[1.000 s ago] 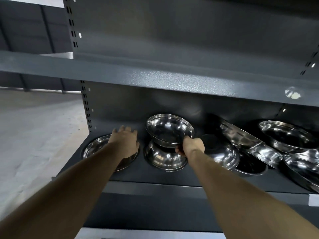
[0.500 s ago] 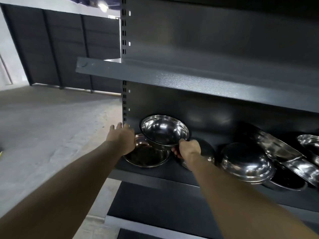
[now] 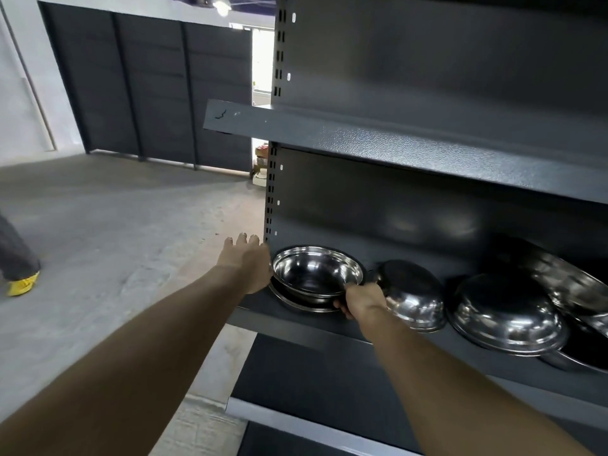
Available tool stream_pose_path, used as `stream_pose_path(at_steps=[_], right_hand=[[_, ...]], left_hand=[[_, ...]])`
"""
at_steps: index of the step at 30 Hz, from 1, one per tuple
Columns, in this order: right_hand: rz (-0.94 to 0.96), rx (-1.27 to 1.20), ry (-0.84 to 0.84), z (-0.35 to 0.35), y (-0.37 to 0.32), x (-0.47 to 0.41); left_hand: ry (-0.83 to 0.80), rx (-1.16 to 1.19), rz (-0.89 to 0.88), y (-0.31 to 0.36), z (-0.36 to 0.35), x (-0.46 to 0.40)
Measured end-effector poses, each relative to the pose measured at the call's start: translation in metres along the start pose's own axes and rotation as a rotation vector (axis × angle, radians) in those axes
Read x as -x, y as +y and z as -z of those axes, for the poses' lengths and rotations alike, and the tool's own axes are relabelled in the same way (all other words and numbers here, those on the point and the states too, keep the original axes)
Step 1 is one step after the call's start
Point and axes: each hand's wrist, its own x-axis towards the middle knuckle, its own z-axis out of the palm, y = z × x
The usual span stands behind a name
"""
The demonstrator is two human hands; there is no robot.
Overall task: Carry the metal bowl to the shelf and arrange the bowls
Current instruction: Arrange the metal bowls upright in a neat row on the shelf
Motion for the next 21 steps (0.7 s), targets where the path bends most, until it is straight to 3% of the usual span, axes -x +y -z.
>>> stream_pose_path(at_steps=[21], right_hand=[[-0.085, 0.041, -0.009, 0.001, 0.011, -0.007]], left_hand=[[0.004, -0.001, -0.137, 0.029, -0.004, -0.018]])
